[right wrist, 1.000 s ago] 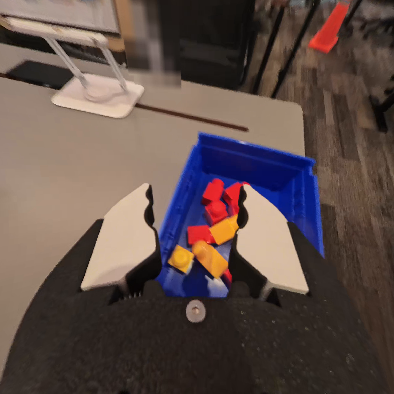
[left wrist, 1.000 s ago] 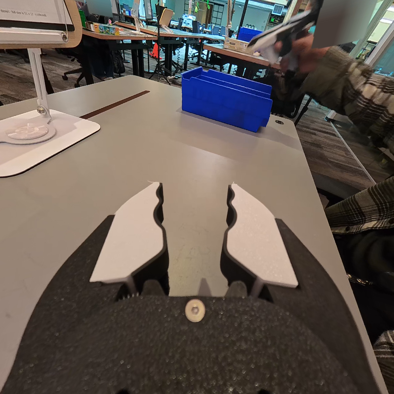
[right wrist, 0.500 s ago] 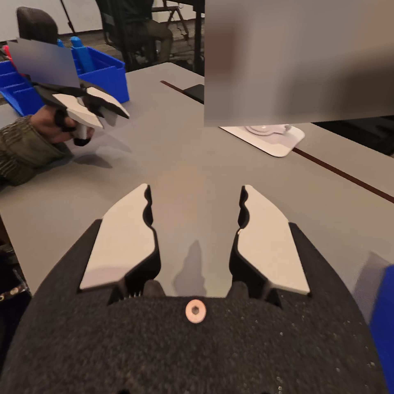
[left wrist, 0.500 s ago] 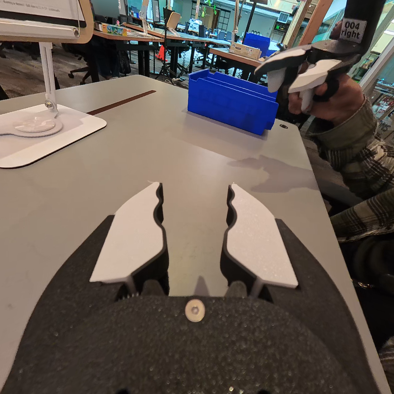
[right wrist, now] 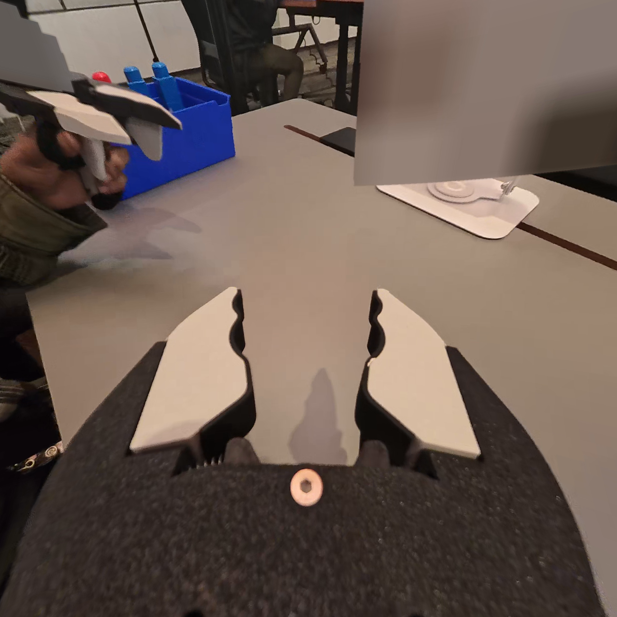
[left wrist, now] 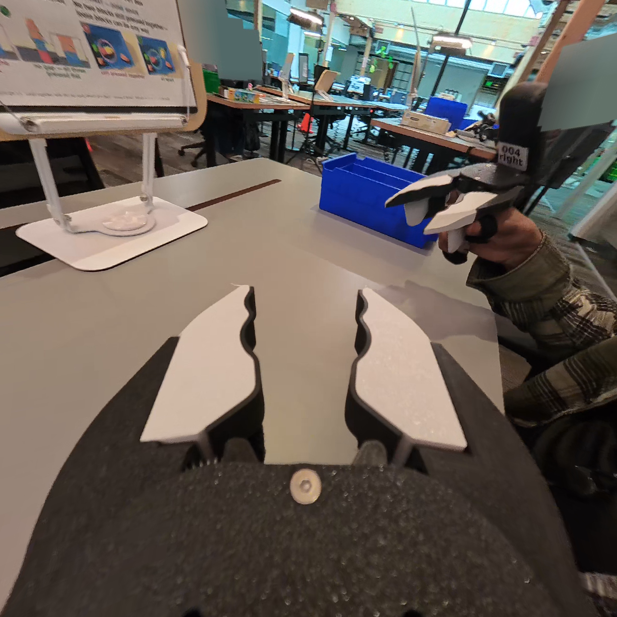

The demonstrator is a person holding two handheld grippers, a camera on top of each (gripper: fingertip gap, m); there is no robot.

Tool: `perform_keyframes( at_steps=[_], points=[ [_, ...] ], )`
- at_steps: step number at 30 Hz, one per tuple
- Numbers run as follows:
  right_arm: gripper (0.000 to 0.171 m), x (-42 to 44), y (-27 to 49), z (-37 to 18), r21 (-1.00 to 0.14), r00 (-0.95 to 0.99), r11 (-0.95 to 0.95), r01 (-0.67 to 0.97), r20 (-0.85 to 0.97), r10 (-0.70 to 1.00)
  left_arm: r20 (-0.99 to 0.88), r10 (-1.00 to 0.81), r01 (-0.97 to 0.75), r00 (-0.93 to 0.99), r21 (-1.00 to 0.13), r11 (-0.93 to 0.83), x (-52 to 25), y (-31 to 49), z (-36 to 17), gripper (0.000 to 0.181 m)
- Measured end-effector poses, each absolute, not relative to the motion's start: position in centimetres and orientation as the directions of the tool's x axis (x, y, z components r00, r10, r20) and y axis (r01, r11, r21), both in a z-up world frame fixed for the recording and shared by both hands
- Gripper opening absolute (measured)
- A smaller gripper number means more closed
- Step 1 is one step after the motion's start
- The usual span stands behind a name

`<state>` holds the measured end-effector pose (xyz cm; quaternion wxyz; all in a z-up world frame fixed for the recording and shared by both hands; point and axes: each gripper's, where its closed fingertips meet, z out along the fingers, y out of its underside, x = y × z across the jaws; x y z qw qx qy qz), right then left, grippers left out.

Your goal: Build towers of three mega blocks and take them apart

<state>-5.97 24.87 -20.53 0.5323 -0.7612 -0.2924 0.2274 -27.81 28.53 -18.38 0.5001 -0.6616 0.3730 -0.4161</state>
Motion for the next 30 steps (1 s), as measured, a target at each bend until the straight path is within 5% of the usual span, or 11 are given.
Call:
perform_keyframes(
  at_steps=[11, 30],
  points=[
    [0.072, -6.9, 24.5, -21.6, -0.935, 0.696, -0.274, 0.225, -0.043, 0.717, 0.089, -0.793, -0.135, 0.603, -0.968, -0.211, -36.6, 25.1, -14.1, 0.057],
    [0.07, -7.6, 24.3, -22.4, -0.927, 0.67, -0.297, 0.228, -0.072, 0.739, -0.049, -0.263, -0.162, 0.964, -0.889, -0.428, -60.9, 25.9, -15.0, 0.059]
  ],
)
